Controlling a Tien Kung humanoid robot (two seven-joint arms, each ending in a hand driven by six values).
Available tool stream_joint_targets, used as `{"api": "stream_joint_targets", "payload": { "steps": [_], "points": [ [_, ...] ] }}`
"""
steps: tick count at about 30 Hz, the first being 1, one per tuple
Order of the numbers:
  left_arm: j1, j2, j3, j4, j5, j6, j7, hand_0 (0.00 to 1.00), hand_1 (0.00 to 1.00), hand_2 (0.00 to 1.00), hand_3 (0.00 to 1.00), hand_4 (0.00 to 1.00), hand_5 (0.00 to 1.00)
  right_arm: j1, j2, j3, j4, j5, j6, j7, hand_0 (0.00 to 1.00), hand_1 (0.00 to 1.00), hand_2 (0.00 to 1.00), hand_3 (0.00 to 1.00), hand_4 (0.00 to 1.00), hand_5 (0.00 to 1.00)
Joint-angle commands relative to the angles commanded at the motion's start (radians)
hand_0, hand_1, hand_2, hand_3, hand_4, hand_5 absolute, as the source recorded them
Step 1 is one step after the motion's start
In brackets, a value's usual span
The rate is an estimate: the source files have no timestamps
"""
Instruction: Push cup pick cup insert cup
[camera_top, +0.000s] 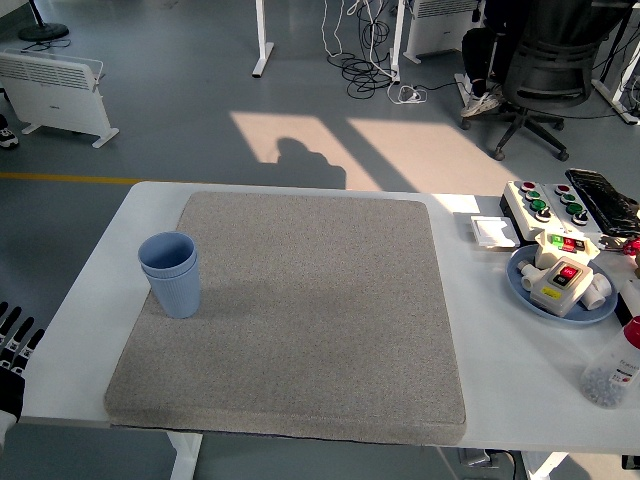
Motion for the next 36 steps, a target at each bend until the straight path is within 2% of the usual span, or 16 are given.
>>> {"api": "stream_joint_targets", "payload": {
  "steps": [7,8,14,26,36],
  "points": [
    [0.000,0.008,0.003,0.000,-0.025,-0.039,0.007,0.795,0.806,0.841,0.790,0.594,0.998,-0.006,0.001,-0.001,0.001,0.004,-0.002,-0.002,0.730,0.666,0.644,0.580,0.135,0.371],
    [-0.003,0.010,0.004,0.001,-0.027,-0.049,0.009,0.810,0.823,0.870,0.828,0.603,0.998,-0.007,0.002,-0.001,0.001,0.005,-0.002,-0.002,0.730,0.666,0.644,0.579,0.135,0.373],
    [-0.030,0.022,0.013,0.013,-0.012,-0.094,0.029,0.815,0.832,0.876,0.840,0.607,0.998,-0.012,0.003,-0.008,0.002,0.015,-0.001,-0.004,0.730,0.666,0.645,0.579,0.134,0.370],
    [-0.053,0.028,-0.008,0.039,0.015,-0.124,0.057,0.825,0.838,0.882,0.855,0.614,0.998,-0.007,0.003,-0.019,0.001,0.034,-0.001,0.000,0.731,0.667,0.645,0.579,0.134,0.371],
    [-0.063,0.024,-0.024,0.045,0.017,-0.126,0.064,0.825,0.835,0.880,0.855,0.613,0.998,0.005,0.002,-0.024,0.000,0.043,-0.002,0.005,0.731,0.666,0.645,0.579,0.135,0.372]
  ]
}}
